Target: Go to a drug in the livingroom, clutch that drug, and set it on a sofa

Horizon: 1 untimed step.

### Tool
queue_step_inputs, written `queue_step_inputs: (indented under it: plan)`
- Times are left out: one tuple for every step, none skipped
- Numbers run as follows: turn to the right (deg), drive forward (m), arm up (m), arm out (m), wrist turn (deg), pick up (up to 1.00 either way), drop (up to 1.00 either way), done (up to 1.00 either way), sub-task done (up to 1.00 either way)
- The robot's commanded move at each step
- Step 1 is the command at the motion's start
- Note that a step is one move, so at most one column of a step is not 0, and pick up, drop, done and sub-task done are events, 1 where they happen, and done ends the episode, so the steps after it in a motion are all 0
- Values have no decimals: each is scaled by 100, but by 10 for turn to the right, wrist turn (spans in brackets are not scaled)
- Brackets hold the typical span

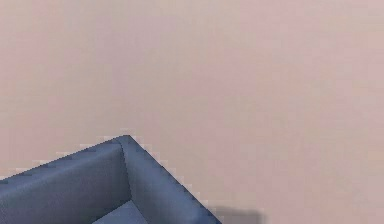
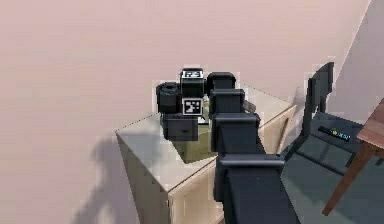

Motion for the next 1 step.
queue_step_inputs:
  plan:
    - [0, 0, 0, 0, 120, 0, 0, 0, 0]
